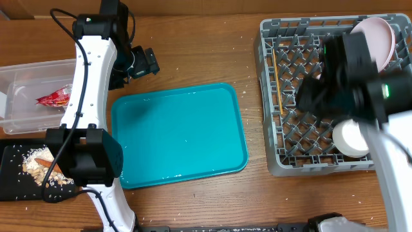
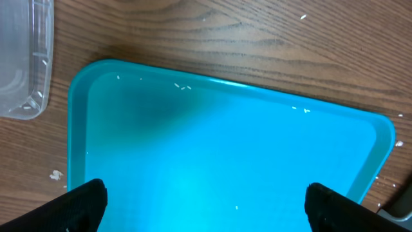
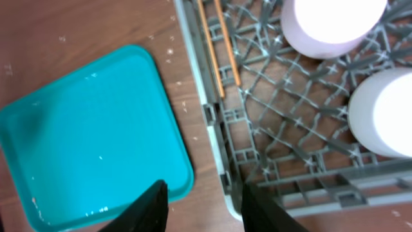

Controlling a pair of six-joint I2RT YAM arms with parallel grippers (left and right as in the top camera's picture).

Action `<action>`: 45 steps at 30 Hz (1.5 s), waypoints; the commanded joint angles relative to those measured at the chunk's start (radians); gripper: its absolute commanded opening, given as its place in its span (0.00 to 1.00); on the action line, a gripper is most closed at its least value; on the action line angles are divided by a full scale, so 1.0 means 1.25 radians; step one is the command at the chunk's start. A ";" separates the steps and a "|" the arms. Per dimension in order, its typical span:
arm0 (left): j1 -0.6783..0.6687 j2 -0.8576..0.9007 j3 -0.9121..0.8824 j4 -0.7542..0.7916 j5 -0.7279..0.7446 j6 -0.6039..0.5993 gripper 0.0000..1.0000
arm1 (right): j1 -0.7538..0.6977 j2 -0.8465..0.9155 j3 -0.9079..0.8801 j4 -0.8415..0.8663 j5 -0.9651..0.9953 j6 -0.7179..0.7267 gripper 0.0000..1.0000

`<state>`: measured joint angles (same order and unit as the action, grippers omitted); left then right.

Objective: Sort waste into correct bins and load items into the dishwasher

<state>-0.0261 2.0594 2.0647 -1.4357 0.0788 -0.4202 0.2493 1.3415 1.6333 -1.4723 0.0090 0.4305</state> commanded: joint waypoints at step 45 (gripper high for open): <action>-0.005 -0.009 -0.006 0.000 0.006 -0.011 1.00 | 0.095 -0.120 -0.544 0.402 -0.045 0.081 1.00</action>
<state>-0.0261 2.0594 2.0613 -1.4361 0.0792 -0.4202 0.3626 1.1927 0.9550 -0.9867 -0.0437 0.5648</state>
